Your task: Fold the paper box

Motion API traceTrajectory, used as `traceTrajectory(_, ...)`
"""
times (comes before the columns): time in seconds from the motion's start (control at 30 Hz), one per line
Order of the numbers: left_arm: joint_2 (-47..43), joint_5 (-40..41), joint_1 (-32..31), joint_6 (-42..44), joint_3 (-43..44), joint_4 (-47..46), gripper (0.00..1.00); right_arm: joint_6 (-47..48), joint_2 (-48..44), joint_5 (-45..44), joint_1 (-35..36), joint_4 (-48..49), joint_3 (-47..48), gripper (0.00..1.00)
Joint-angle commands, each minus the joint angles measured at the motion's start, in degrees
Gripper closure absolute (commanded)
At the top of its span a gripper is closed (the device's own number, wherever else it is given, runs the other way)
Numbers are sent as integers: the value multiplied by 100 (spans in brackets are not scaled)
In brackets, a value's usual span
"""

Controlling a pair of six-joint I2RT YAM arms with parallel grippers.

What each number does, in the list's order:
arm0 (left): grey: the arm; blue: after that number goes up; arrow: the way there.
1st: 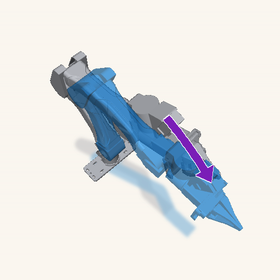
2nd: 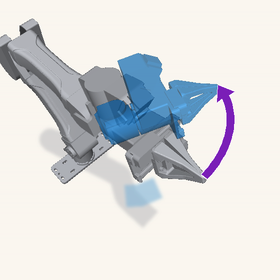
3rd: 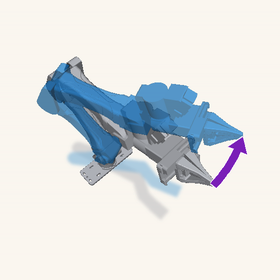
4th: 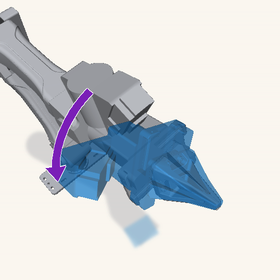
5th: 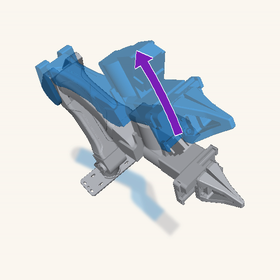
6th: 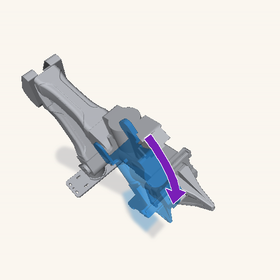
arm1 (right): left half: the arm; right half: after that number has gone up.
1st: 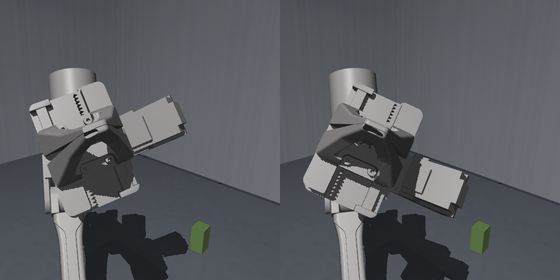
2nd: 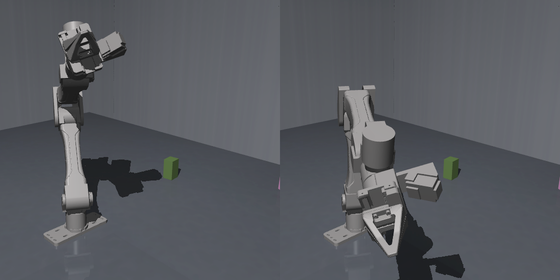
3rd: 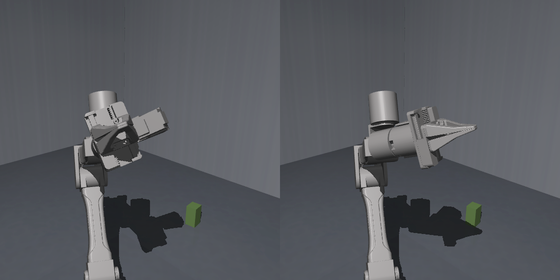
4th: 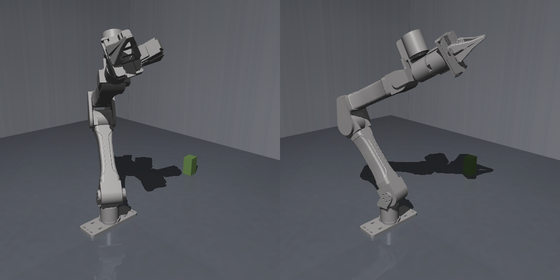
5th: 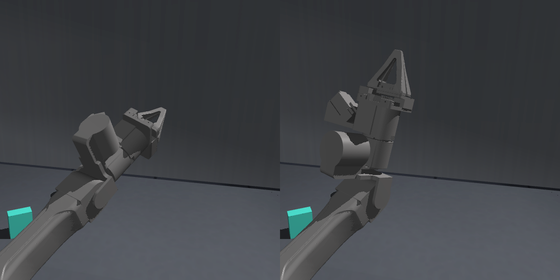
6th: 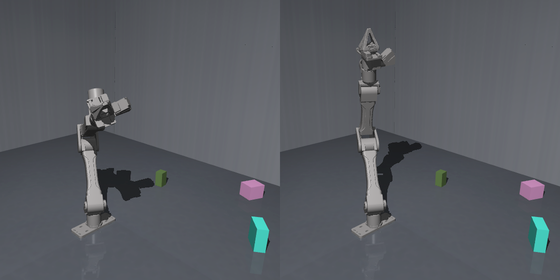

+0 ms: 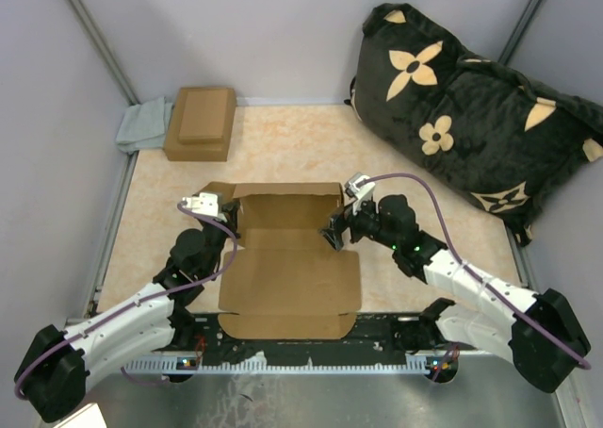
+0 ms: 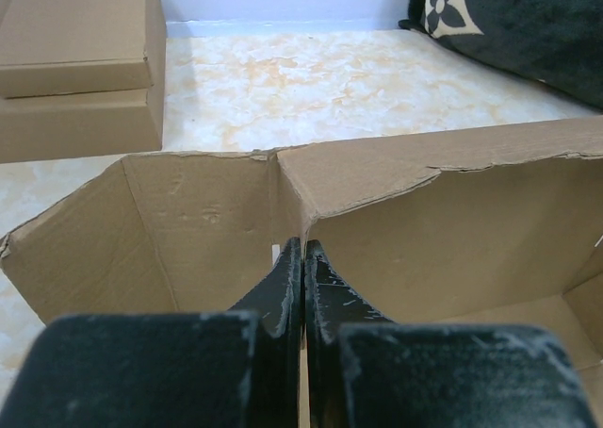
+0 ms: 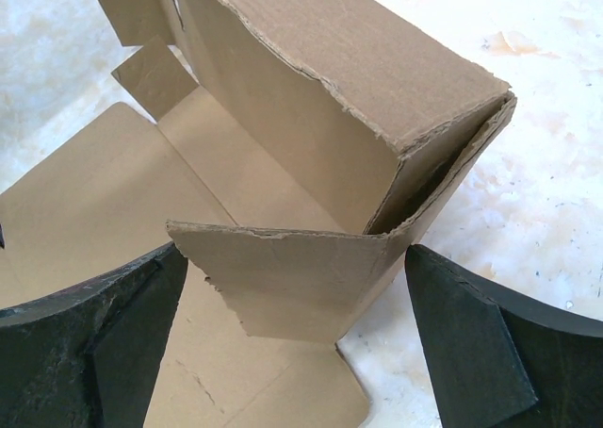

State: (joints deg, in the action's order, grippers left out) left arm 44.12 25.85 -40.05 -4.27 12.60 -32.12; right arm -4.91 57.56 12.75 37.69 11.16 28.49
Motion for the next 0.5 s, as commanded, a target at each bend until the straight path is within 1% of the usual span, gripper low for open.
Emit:
traceTrajectory(0.0, -43, -35, -47, -91, 119, 32, 100, 52, -142, -59, 31, 33, 85, 1)
traceTrajectory(0.13, -81, -3, -46, -96, 128, 83, 100, -30, -409, -385, 28, -304, 197, 1)
traceTrajectory(0.33, -58, 8, -46, -101, 163, 83, 100, -197, -1542, -915, 29, -546, 72, 1)
traceTrajectory(0.4, -50, -4, -46, -107, 170, 67, 100, -272, -1878, -1555, 29, -615, -10, 1)
traceTrajectory(0.47, -38, 1, -51, -117, 172, 65, 100, -423, -2146, -2508, 30, -643, -153, 2)
